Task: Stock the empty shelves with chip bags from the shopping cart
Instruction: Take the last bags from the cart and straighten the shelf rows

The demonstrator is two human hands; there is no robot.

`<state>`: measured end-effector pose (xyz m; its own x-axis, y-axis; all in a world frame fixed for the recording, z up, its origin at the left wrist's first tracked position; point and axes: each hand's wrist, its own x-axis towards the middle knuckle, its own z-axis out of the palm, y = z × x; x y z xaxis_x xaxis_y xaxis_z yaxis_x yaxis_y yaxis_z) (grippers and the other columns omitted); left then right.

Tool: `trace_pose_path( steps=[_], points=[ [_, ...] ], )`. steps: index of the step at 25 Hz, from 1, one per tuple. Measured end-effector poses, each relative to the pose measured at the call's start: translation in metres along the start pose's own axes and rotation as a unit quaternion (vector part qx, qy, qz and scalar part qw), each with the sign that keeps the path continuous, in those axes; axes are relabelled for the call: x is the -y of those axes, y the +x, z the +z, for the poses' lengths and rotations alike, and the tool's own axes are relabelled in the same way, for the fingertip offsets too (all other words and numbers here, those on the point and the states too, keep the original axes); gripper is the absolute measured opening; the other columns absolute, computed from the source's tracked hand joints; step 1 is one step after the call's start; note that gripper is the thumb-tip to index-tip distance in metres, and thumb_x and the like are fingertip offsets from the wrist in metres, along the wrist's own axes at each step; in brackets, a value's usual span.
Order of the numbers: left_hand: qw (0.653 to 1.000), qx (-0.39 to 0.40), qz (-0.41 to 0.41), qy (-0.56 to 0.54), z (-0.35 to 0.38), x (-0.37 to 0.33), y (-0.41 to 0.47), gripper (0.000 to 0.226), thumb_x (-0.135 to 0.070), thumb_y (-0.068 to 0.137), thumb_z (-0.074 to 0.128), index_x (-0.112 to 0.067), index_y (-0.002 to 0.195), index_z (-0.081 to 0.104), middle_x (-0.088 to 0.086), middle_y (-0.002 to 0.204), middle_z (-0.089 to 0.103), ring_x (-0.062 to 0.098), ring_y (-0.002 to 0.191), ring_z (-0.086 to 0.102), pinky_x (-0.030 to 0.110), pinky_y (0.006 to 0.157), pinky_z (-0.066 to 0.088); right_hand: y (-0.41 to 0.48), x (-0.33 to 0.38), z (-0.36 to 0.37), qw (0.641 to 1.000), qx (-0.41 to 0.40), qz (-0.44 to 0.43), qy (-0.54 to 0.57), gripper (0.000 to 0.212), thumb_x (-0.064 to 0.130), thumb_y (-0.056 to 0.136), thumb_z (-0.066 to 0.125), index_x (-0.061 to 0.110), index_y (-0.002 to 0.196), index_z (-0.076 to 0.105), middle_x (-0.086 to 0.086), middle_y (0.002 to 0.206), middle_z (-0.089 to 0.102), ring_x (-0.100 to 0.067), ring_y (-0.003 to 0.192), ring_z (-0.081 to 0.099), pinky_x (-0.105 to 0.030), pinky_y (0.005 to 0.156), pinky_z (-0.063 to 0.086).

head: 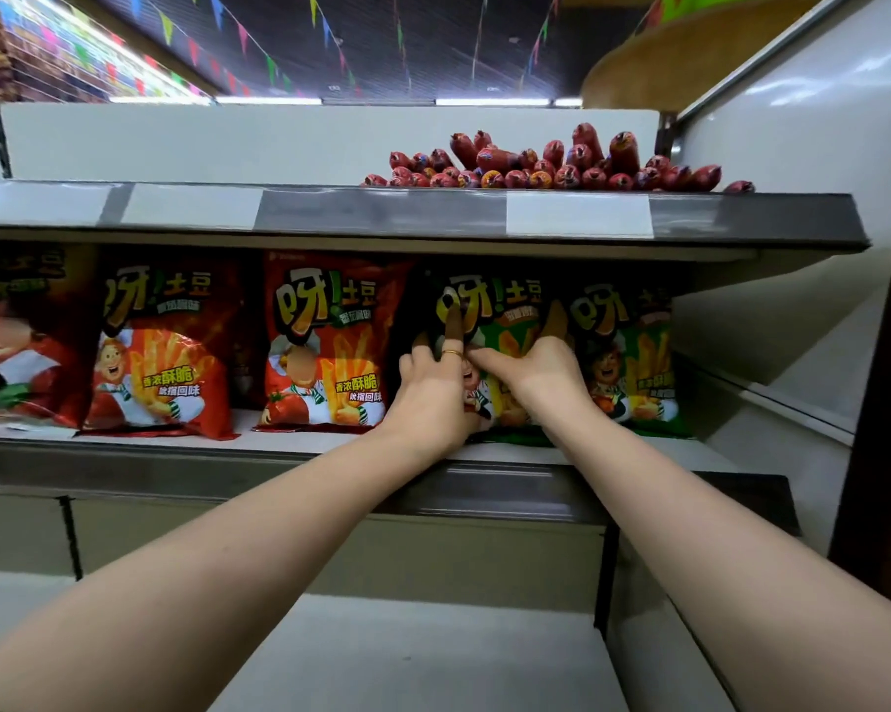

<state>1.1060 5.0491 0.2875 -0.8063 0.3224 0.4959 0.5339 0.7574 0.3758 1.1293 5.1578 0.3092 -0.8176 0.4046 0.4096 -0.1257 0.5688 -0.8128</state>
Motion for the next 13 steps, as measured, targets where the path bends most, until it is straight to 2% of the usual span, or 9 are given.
trace_pose_path(
  steps=[4,7,9,13],
  points=[
    [0.999,-0.03,0.003,-0.011,-0.007,0.011,0.001,0.087,-0.029,0.077,0.076,-0.009,0.144,0.024,0.02,0.138,0.029,0.035,0.128,0.028,0.037,0.105,0.03,0.002,0.01,0.003,1.0,0.009,-0.019,-0.006,0.062,0.04,0.08,0.069,0.0,0.123,0.049,-0.012,0.111,0.057,-0.025,0.101,0.056,-0.033,0.087,0.049],
    [1.0,-0.003,-0.004,0.021,-0.005,0.01,0.003,0.089,-0.032,0.078,0.074,-0.011,0.146,0.021,0.02,0.142,0.023,0.035,0.132,0.025,0.038,0.105,0.032,0.007,0.005,0.008,0.999,0.029,0.01,-0.024,0.061,0.042,0.081,0.068,0.0,0.122,0.053,-0.014,0.119,0.058,-0.027,0.105,0.057,-0.033,0.089,0.049],
    [0.998,0.025,-0.016,0.047,-0.004,0.008,0.006,0.088,-0.033,0.079,0.073,-0.013,0.147,0.021,0.02,0.148,0.017,0.035,0.135,0.021,0.04,0.106,0.034,0.011,0.0,0.008,0.998,0.049,0.033,-0.024,0.055,0.043,0.08,0.068,0.0,0.114,0.06,-0.015,0.115,0.062,-0.029,0.104,0.059,-0.039,0.093,0.05],
    [0.997,0.06,-0.019,0.045,-0.004,0.012,0.02,0.079,-0.034,0.075,0.077,-0.009,0.138,0.037,0.017,0.135,0.043,0.033,0.125,0.04,0.039,0.097,0.043,0.017,-0.006,0.009,0.995,0.086,0.052,-0.012,0.047,0.038,0.083,0.065,-0.001,0.109,0.063,-0.02,0.111,0.065,-0.032,0.102,0.062,-0.044,0.096,0.049]
  ],
)
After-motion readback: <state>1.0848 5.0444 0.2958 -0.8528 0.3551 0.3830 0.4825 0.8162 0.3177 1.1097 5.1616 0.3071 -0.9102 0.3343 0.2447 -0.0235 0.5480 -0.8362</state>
